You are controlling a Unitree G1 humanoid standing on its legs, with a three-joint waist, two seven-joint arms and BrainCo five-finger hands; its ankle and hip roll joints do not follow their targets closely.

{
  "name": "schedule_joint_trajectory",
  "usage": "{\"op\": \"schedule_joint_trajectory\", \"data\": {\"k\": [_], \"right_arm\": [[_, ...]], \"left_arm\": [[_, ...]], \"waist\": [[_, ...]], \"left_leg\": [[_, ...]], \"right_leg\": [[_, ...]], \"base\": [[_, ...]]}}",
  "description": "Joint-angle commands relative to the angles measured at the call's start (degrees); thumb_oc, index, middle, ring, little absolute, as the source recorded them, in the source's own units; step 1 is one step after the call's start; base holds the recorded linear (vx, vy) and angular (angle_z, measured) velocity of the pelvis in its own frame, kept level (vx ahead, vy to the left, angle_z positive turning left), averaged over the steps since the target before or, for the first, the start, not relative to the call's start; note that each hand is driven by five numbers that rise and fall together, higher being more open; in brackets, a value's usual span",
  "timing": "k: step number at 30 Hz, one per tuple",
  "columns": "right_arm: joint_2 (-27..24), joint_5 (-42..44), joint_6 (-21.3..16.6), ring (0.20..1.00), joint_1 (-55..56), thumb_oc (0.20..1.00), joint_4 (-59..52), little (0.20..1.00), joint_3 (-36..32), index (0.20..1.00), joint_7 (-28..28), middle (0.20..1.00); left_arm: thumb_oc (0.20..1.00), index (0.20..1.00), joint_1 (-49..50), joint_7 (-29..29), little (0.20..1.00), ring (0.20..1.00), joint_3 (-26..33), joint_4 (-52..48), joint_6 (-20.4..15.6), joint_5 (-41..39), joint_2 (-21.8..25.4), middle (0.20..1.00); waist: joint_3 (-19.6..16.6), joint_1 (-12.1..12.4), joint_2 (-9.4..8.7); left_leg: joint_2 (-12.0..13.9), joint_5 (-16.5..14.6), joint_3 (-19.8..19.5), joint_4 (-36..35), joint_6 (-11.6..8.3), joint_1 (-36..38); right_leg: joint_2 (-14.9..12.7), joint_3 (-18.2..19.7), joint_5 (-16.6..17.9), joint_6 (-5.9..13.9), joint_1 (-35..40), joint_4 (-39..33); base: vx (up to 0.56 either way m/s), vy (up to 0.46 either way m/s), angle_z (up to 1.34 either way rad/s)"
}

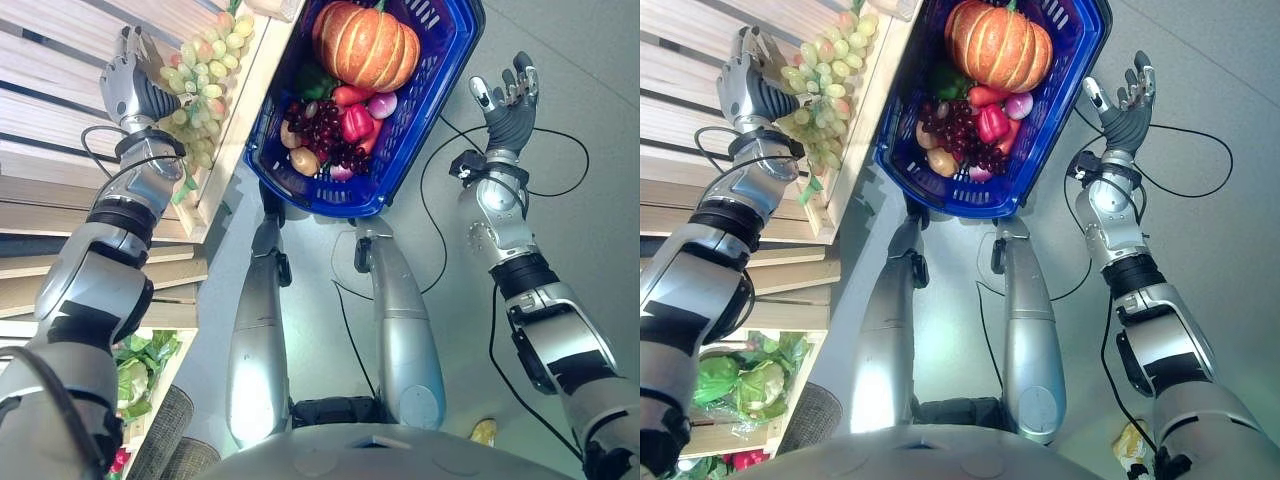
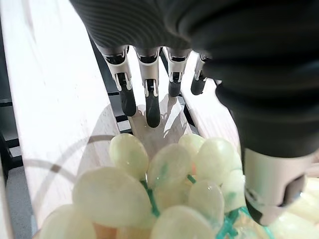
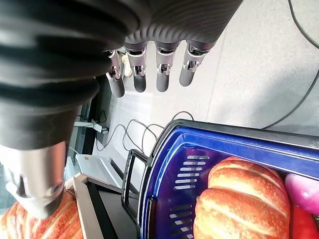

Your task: Pick up fruits and vegetables into the basket

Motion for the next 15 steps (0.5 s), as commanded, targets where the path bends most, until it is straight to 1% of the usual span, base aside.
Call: {"op": "schedule_joint_trajectory", "data": {"k": [1, 6, 8, 11, 13, 14, 15], "right_arm": [[-2.1, 0.5, -3.3, 1.0, 0.4, 1.0, -1.7, 1.0, -0.8, 1.0, -0.8, 1.0], [-1.5, 0.2, -3.2, 1.0, -0.7, 1.0, -1.1, 1.0, -0.1, 1.0, -0.4, 1.0], [-1.4, -0.1, -2.9, 1.0, -1.2, 1.0, -1.0, 1.0, 0.2, 1.0, -0.6, 1.0], [-1.1, -0.4, -2.0, 1.0, -2.2, 1.0, -1.0, 1.0, 0.7, 1.0, -0.8, 1.0], [-1.0, -0.5, -1.9, 1.0, -2.3, 1.0, -1.0, 1.0, 0.9, 1.0, -0.9, 1.0], [-0.7, -0.7, -1.8, 1.0, -2.8, 1.0, -0.7, 1.0, 1.0, 1.0, -0.8, 1.0], [-0.5, -0.8, -1.7, 1.0, -3.0, 1.0, -0.5, 1.0, 1.1, 1.0, -0.9, 1.0]], "left_arm": [[1.0, 1.0, -1.8, -0.7, 1.0, 1.0, 0.4, 3.3, 2.2, 2.7, 1.1, 1.0], [1.0, 1.0, -3.5, -5.6, 1.0, 1.0, -1.1, 5.3, 3.6, 1.8, 0.3, 1.0], [1.0, 1.0, -4.0, -8.9, 1.0, 1.0, -1.5, 5.8, 4.1, 0.5, 0.0, 1.0], [1.0, 1.0, -5.1, -13.6, 1.0, 1.0, -2.1, 7.2, 3.5, -3.6, -0.9, 1.0], [1.0, 1.0, -5.4, -14.6, 1.0, 1.0, -2.2, 7.5, 3.4, -5.0, -1.1, 1.0], [1.0, 1.0, -6.0, -16.6, 1.0, 1.0, -2.2, 8.7, 2.7, -8.3, -1.7, 1.0], [1.0, 1.0, -6.2, -17.3, 1.0, 1.0, -1.9, 9.3, 2.2, -9.9, -2.2, 1.0]], "waist": [[-2.1, -0.3, -0.35], [-2.1, -0.7, -0.38], [-2.1, -0.8, -0.32], [-2.1, -1.2, -0.28], [-2.1, -1.3, -0.31], [-2.1, -1.6, -0.4], [-2.1, -1.7, -0.48]], "left_leg": [[0.5, -4.0, 0.6, 5.9, -0.06, -2.0], [0.5, -4.0, 0.7, 6.0, -0.13, -2.1], [0.6, -3.9, 0.8, 5.9, -0.17, -2.1], [0.7, -4.0, 1.1, 6.1, -0.12, -2.3], [0.7, -3.9, 1.2, 6.1, -0.17, -2.3], [0.8, -4.0, 1.3, 6.1, -0.15, -2.4], [0.8, -4.0, 1.3, 6.1, -0.15, -2.4]], "right_leg": [[-0.1, 1.9, 2.5, 5.09, 2.2, -3.0], [-0.1, 2.1, 2.7, 5.09, 2.0, -3.1], [-0.1, 2.2, 2.6, 5.13, 1.9, -3.1], [0.0, 2.5, 2.6, 5.11, 1.7, -3.0], [0.0, 2.6, 2.7, 5.18, 1.7, -3.0], [0.1, 2.9, 2.7, 5.18, 1.5, -3.1], [0.2, 2.9, 2.7, 5.2, 1.5, -3.2]], "base": [[0.0, 0.0, 0.0], [0.0, 0.0, 0.0], [0.0, 0.0, 0.0], [0.0, 0.021, -0.01], [0.0, 0.0, 0.0], [0.0, 0.0, 0.0], [0.0, 0.0, 0.0]]}}
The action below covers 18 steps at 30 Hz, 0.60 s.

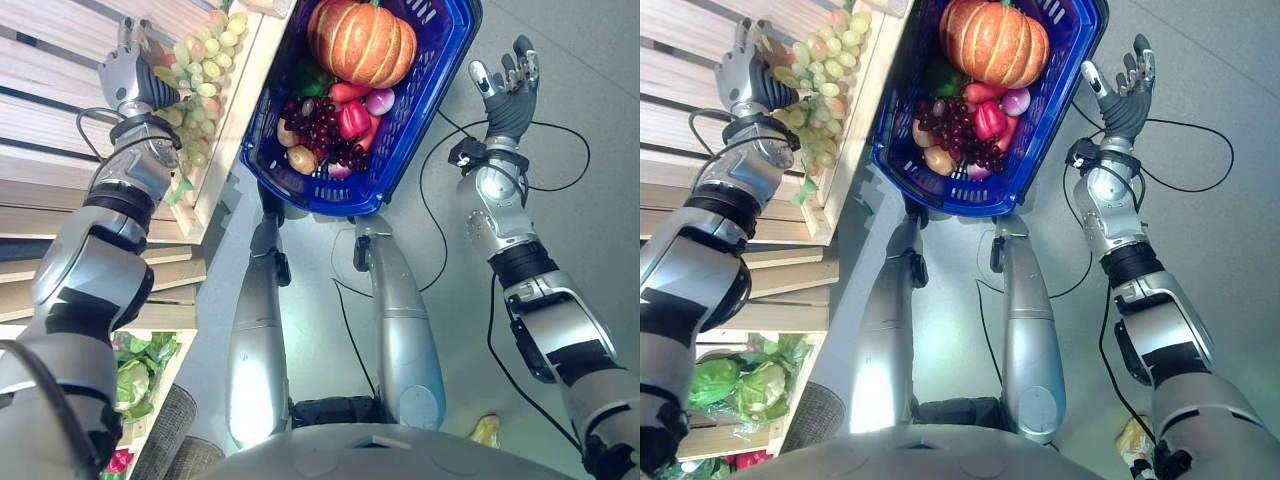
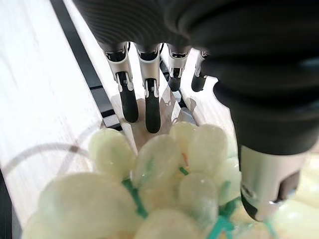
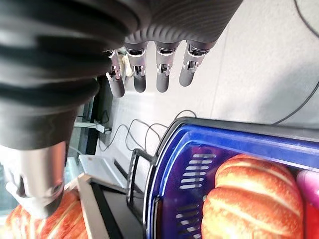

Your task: Pick up fruits and vegetables into the basket

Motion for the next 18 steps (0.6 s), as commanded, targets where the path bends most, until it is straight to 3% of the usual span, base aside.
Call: {"op": "schedule_joint_trajectory", "data": {"k": [1, 8, 18], "right_arm": [[-0.5, -0.8, -1.8, 1.0, 0.5, 1.0, -1.1, 1.0, 0.1, 1.0, -1.1, 1.0], [1.2, -1.5, -1.9, 1.0, -0.5, 1.0, 0.0, 1.0, 0.7, 1.0, -1.6, 1.0], [2.3, -1.8, -2.0, 1.0, -0.3, 1.0, 0.0, 1.0, 0.7, 1.0, -1.9, 1.0]], "left_arm": [[1.0, 1.0, -0.7, -9.1, 1.0, 1.0, 1.3, 6.4, -1.4, -9.5, -2.5, 1.0], [1.0, 1.0, -0.8, -12.8, 1.0, 1.0, 3.6, 10.1, -3.9, -17.2, -5.4, 1.0], [1.0, 1.0, 0.9, -16.5, 1.0, 1.0, 4.7, 11.1, -4.8, -19.7, -7.3, 1.0]], "waist": [[-2.0, -1.3, -0.39], [-2.0, -1.8, -1.22], [-2.0, -1.9, -1.77]], "left_leg": [[0.9, -4.0, 0.9, 6.0, -0.19, -2.0], [1.0, -4.3, 1.0, 6.3, -0.05, -2.1], [1.1, -4.5, 1.0, 6.2, 0.04, -1.9]], "right_leg": [[0.2, 2.3, 2.6, 4.99, 2.3, -3.4], [0.7, 2.7, 2.7, 4.94, 2.2, -3.5], [1.1, 3.0, 2.9, 5.02, 2.4, -3.6]], "base": [[0.0, 0.002, -0.04], [0.0, -0.001, -0.01], [0.0, 0.0, 0.0]]}}
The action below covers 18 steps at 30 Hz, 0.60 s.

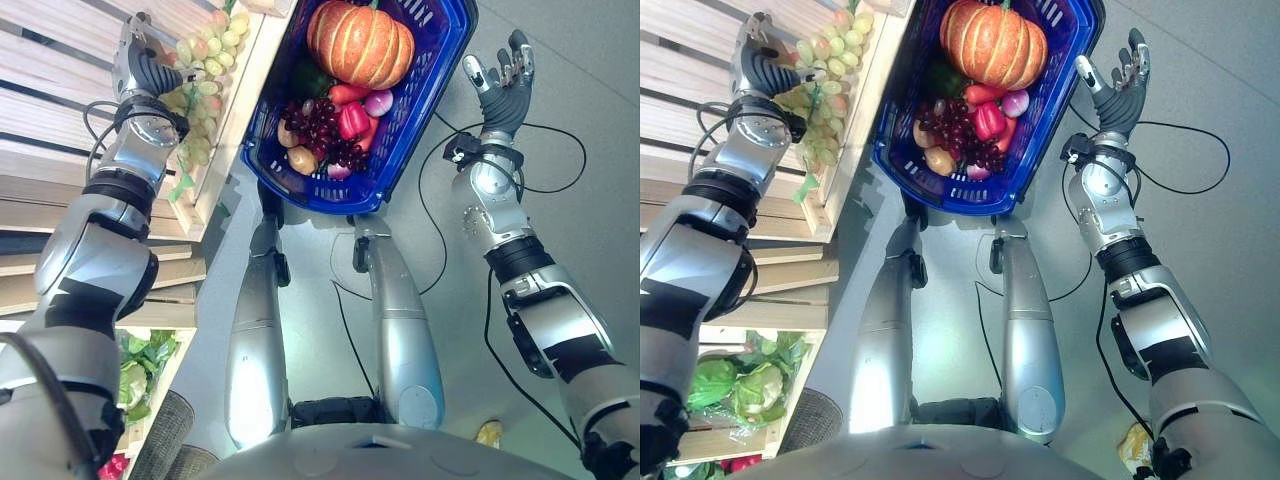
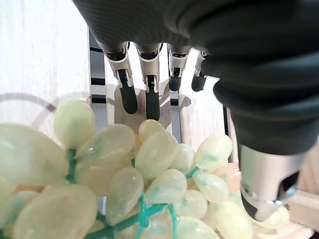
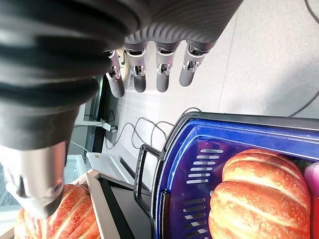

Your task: Pick up fruits and vegetables into the basket

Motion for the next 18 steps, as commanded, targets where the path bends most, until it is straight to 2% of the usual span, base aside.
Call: {"op": "schedule_joint_trajectory", "data": {"k": [1, 10, 13, 18], "right_arm": [[1.8, -1.6, -2.2, 1.0, 0.8, 1.0, -1.2, 1.0, -0.6, 1.0, -1.0, 1.0], [1.8, -1.4, -2.4, 1.0, 0.5, 1.0, -1.4, 1.0, 0.0, 1.0, -1.7, 1.0], [1.6, -1.2, -2.4, 1.0, 0.6, 1.0, -1.6, 1.0, 0.0, 1.0, -1.8, 1.0], [1.3, -1.4, -3.1, 1.0, 2.0, 1.0, -2.5, 1.0, 0.0, 1.0, -2.6, 1.0]], "left_arm": [[1.0, 1.0, 3.5, -11.9, 1.0, 1.0, 1.8, 7.6, 2.2, -2.9, -6.3, 1.0], [1.0, 1.0, 3.3, -11.7, 1.0, 1.0, -2.8, 6.5, 3.6, 6.1, -6.6, 1.0], [1.0, 1.0, 3.0, -8.9, 1.0, 1.0, -3.8, 5.7, 2.9, 8.6, -6.2, 1.0], [1.0, 1.0, 3.9, -0.6, 1.0, 1.0, -3.9, 2.8, -0.4, 11.9, -4.9, 1.0]], "waist": [[-1.5, -1.8, -1.01], [-1.5, -1.8, -1.01], [-1.5, -1.8, -1.02], [-1.5, -1.3, -0.81]], "left_leg": [[1.1, -4.0, 1.0, 5.2, 0.07, -1.6], [1.0, -4.1, 1.0, 5.3, 0.12, -1.9], [1.0, -4.1, 0.9, 5.1, 0.11, -1.6], [0.8, -4.0, 0.7, 4.8, 0.08, -1.4]], "right_leg": [[0.9, 2.3, 2.5, 4.23, 2.3, -3.5], [0.9, 2.5, 2.7, 4.28, 2.1, -3.8], [0.8, 2.5, 2.8, 4.34, 2.3, -4.1], [0.7, 2.3, 3.0, 4.37, 2.7, -4.3]], "base": [[0.0, 0.0, 0.0], [0.0, 0.0, 0.0], [0.0, 0.0, 0.0], [0.0, 0.0, 0.0]]}}
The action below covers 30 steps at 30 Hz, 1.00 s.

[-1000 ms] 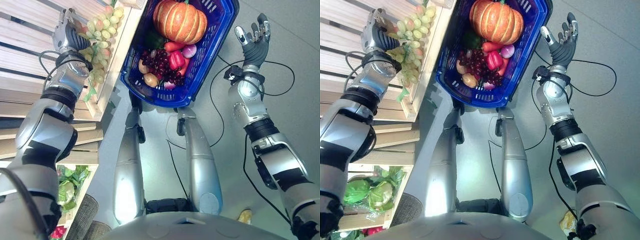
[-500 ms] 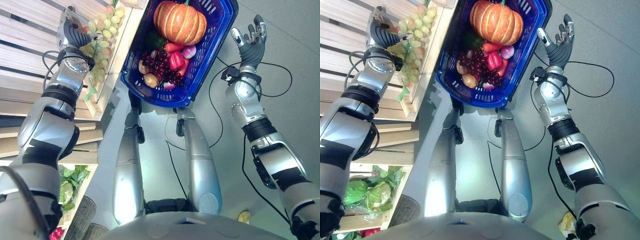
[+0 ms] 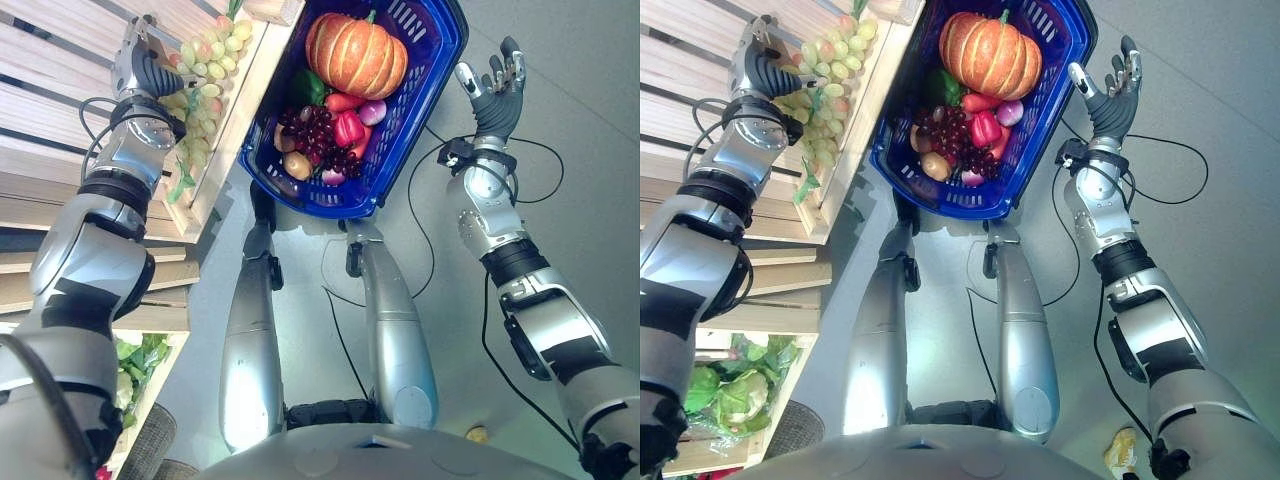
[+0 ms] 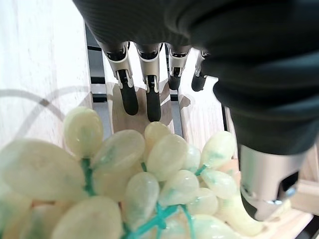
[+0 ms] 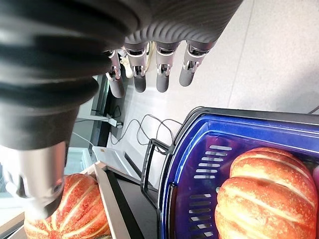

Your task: Pick up fruits and vegetables into the basket

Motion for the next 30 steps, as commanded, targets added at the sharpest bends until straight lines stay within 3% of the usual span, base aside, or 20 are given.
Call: {"op": "schedule_joint_trajectory", "data": {"k": [1, 5, 8, 23, 30], "right_arm": [[-0.4, -1.5, -3.2, 1.0, 1.2, 1.0, -2.8, 1.0, -1.1, 1.0, -1.5, 1.0], [-0.3, -2.3, -4.4, 1.0, 3.7, 1.0, -4.1, 1.0, -2.0, 1.0, -2.4, 1.0], [0.1, -3.4, -4.7, 1.0, 5.6, 1.0, -5.7, 1.0, -2.9, 1.0, -3.6, 1.0], [0.4, -3.9, -3.6, 1.0, 6.9, 1.0, -7.9, 1.0, -4.7, 1.0, -4.3, 1.0], [0.8, -2.7, -3.6, 1.0, 6.6, 1.0, -6.3, 1.0, -5.1, 1.0, -3.7, 1.0]], "left_arm": [[1.0, 1.0, 3.6, 1.4, 1.0, 1.0, -0.9, 2.3, -1.0, 4.3, -5.8, 1.0], [1.0, 1.0, 6.4, 8.7, 1.0, 1.0, 1.3, -2.2, -2.6, 7.8, -4.7, 1.0], [1.0, 1.0, 9.7, 10.8, 1.0, 1.0, 2.9, -5.7, -2.7, 9.8, -5.1, 1.0], [1.0, 1.0, 14.5, 10.6, 1.0, 1.0, 3.0, -10.8, -4.5, 11.4, -7.2, 1.0], [1.0, 1.0, 15.4, 9.0, 1.0, 1.0, 3.3, -9.5, -2.0, 8.5, -8.7, 1.0]], "waist": [[0.8, -1.4, 2.61], [0.8, -0.5, 2.84], [0.8, 0.2, 3.04], [0.8, 1.0, 2.98], [0.8, 1.2, 2.91]], "left_leg": [[1.0, -3.6, 0.7, 4.0, -0.19, -0.6], [0.6, -3.7, 0.1, 3.9, -0.21, -0.7], [0.1, -3.8, -0.3, 3.8, -0.11, -0.6], [0.0, -3.8, -0.5, 3.7, 0.17, -0.2], [-0.1, -3.6, -0.5, 3.4, 0.27, 0.1]], "right_leg": [[0.6, 2.0, 2.8, 4.19, 2.8, -3.8], [0.2, 1.3, 2.8, 4.29, 2.9, -3.9], [0.0, 0.8, 2.8, 4.31, 3.1, -3.9], [-0.1, 0.2, 3.0, 4.55, 3.6, -3.7], [0.0, 0.0, 3.2, 4.61, 3.9, -3.8]], "base": [[-0.01, -0.032, 0.01], [-0.02, -0.049, -0.01], [-0.02, -0.046, 0.0], [0.0, -0.005, 0.0], [0.0, 0.0, 0.0]]}}
